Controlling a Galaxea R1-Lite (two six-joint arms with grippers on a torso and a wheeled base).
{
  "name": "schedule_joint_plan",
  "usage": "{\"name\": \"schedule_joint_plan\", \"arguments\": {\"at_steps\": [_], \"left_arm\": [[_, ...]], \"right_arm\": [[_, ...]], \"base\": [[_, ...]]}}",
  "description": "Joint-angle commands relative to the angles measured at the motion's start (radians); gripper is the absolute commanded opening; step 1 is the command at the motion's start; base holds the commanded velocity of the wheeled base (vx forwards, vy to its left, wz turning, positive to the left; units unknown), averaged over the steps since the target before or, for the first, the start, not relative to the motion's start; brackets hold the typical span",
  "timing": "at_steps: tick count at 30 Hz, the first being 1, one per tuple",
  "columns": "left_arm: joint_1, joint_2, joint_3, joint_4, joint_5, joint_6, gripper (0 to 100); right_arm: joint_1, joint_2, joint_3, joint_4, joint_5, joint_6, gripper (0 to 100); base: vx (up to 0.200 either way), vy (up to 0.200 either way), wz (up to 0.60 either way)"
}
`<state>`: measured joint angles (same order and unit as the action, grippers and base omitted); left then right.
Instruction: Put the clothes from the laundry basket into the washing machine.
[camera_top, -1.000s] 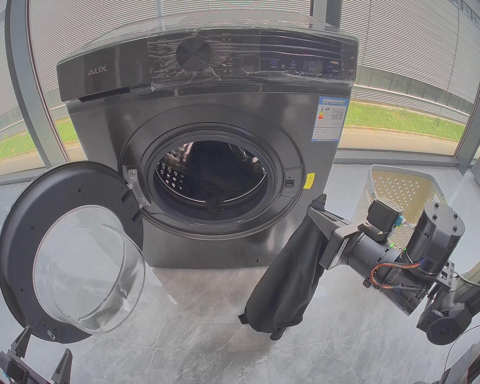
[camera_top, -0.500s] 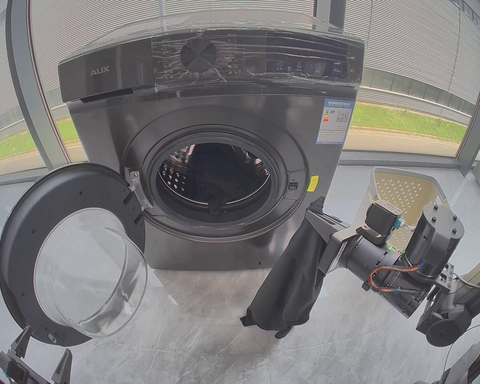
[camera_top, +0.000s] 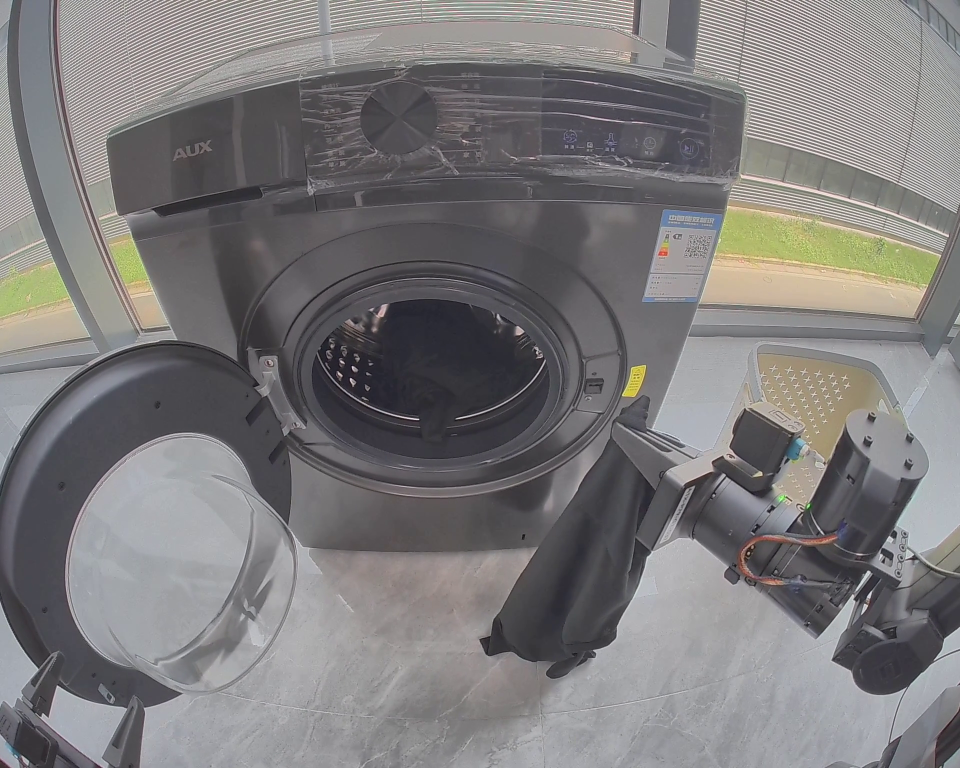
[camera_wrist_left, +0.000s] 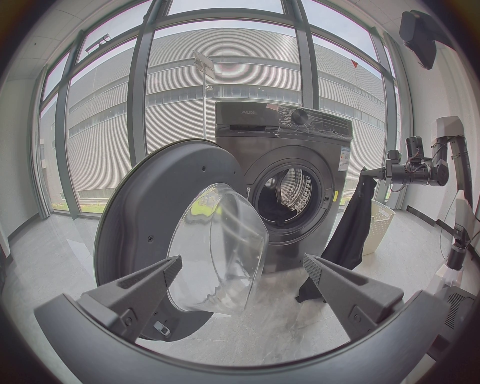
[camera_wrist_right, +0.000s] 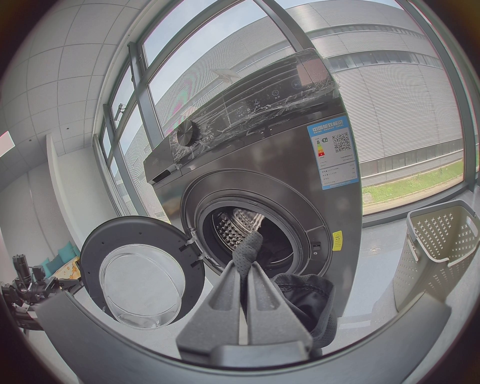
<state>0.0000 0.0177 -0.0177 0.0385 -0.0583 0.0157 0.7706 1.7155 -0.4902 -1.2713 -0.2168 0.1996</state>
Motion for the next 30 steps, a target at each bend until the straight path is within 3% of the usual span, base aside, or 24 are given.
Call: {"name": "schedule_joint_plan", "arguments": {"at_steps": [1, 5, 10, 11, 16, 20, 23, 25, 26, 28, 30], "left_arm": [[0.000, -0.018, 0.018, 0.000, 0.000, 0.001, 100], [0.000, -0.018, 0.018, 0.000, 0.000, 0.003, 100], [0.003, -0.018, 0.018, 0.000, -0.002, 0.026, 100], [0.003, -0.018, 0.018, 0.000, -0.005, 0.041, 100], [0.003, -0.018, 0.018, 0.000, -0.008, 0.044, 100], [0.002, -0.018, 0.018, -0.002, -0.012, 0.059, 100], [0.002, -0.018, 0.010, -0.019, -0.031, 0.055, 100], [0.003, -0.013, -0.051, -0.057, -0.061, 0.038, 100], [0.003, 0.015, -0.165, -0.086, -0.104, 0.035, 100], [0.003, 0.093, -0.245, -0.077, -0.178, 0.047, 100], [0.003, 0.188, -0.280, -0.065, -0.313, 0.050, 100]], "right_arm": [[0.001, -0.001, 0.001, 0.000, 0.001, 0.000, 0], [0.002, -0.001, 0.009, 0.000, 0.001, -0.005, 0], [0.007, -0.005, 0.025, 0.000, 0.019, -0.026, 0], [0.009, -0.007, 0.022, 0.000, 0.042, -0.034, 0], [0.012, -0.007, 0.009, -0.002, 0.093, -0.057, 0], [0.018, -0.005, 0.004, -0.003, 0.097, -0.071, 0], [0.024, -0.004, 0.004, -0.023, 0.097, -0.074, 0], [0.041, -0.002, 0.004, -0.046, 0.099, -0.077, 0], [0.056, 0.001, -0.004, -0.069, 0.099, -0.077, 0], [0.065, 0.006, -0.024, -0.079, 0.102, -0.077, 0], [0.084, 0.021, -0.048, -0.080, 0.112, -0.077, 0]], "base": [[0.000, 0.200, 0.00], [0.000, 0.050, 0.00], [0.000, 0.000, 0.00], [0.000, 0.000, 0.00], [0.000, 0.000, 0.00], [0.000, 0.000, 0.00], [0.000, 0.000, 0.00], [0.000, 0.000, 0.00], [0.000, 0.000, 0.00], [0.000, 0.000, 0.00], [0.000, 0.000, 0.00]]}}
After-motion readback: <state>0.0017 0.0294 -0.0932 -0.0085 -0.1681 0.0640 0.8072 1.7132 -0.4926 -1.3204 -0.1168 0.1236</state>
